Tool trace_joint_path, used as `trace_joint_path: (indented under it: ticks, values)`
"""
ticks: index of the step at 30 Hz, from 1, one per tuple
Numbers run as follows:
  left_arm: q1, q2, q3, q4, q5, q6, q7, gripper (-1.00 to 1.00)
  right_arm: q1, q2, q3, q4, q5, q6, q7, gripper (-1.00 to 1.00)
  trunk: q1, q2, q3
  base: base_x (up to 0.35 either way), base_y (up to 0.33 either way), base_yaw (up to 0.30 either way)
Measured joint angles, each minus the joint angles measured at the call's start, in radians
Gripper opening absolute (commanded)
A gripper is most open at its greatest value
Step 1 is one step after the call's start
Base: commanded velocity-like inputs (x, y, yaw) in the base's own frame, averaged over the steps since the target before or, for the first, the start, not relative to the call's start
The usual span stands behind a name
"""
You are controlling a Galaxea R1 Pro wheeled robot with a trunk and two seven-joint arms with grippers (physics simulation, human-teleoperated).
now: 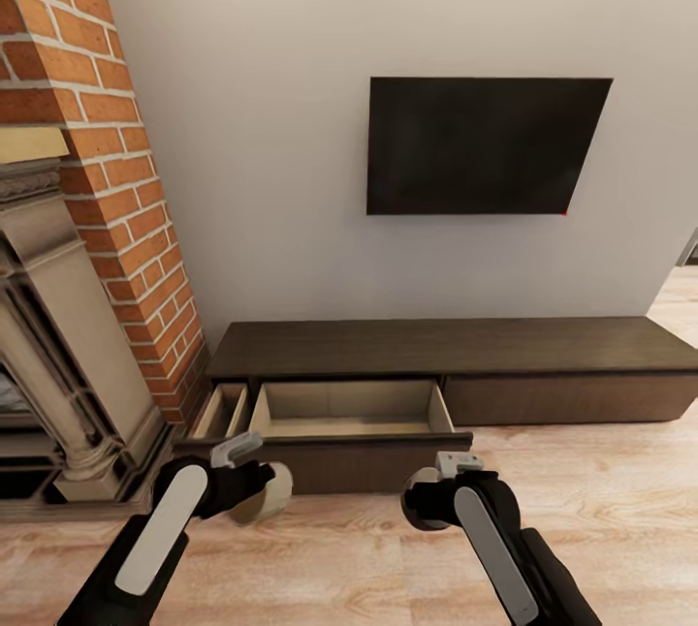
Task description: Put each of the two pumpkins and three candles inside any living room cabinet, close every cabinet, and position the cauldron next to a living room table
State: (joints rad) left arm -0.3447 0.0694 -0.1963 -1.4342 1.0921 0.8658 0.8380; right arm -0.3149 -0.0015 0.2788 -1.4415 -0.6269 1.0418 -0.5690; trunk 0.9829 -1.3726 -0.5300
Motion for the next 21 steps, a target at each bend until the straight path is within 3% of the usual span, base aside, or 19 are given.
trace_joint_path:
  ticks: [6, 21]
  values:
    - [-0.002, -0.021, 0.004, -0.034, -0.006, 0.03, 0.031, -1.0, 0.0, 0.004, -0.002, -0.005, 0.001, 0.002, 0.0, -1.0, -0.023, 0.042, 0.019, 0.0, 0.0, 0.0]
    - [-0.001, -0.024, 0.016, -0.081, -0.005, 0.034, 0.05, -1.0, 0.0, 0.003, -0.02, -0.054, 0.001, -0.003, 0.011, -1.0, -0.081, 0.147, 0.066, 0.0, 0.0, 0.0]
